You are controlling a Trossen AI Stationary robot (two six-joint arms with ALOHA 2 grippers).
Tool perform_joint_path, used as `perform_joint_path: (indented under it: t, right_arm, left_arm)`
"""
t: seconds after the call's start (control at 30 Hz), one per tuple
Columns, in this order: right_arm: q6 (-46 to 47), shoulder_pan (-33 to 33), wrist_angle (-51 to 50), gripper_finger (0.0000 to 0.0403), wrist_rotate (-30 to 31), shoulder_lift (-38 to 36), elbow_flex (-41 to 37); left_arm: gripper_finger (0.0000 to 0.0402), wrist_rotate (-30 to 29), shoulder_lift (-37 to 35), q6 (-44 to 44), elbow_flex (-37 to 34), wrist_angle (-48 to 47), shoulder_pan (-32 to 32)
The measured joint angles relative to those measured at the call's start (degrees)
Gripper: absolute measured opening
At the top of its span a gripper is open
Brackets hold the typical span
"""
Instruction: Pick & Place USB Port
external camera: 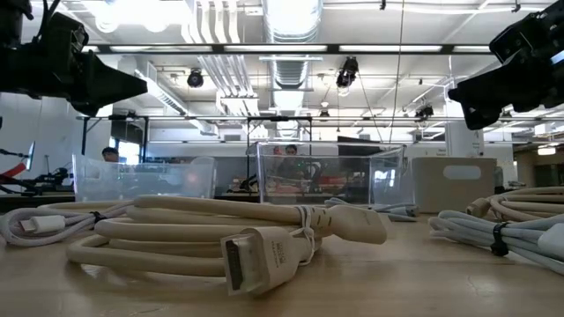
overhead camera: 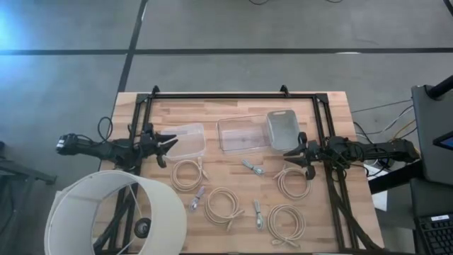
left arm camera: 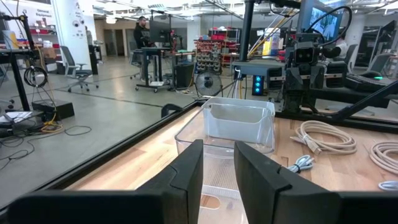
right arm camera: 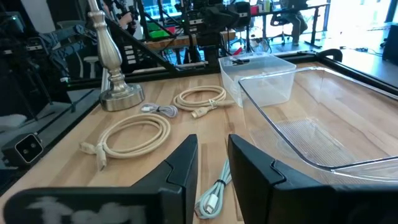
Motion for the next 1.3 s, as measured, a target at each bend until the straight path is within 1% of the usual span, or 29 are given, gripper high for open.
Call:
perform_joint_path:
  t: [0.37, 0.93, 1.3]
  right_arm:
    - [0.0, 0.0, 0.0, 0.0068, 0.0, 0.0, 0.0]
    - [0.0, 0.0, 0.0, 0.0087, 0.0, 0.0, 0.0]
    - [0.0, 0.0, 0.0, 0.0069, 0.0, 0.0, 0.0]
  left_arm:
    - [0.0094, 0.0, 0.0, 0.0, 0.0, 0.0, 0.0]
    - [0.0094, 0.0, 0.0, 0.0, 0.0, 0.0, 0.0]
    - [0.0094, 0.0, 0.0, 0.0, 0.0, 0.0, 0.0]
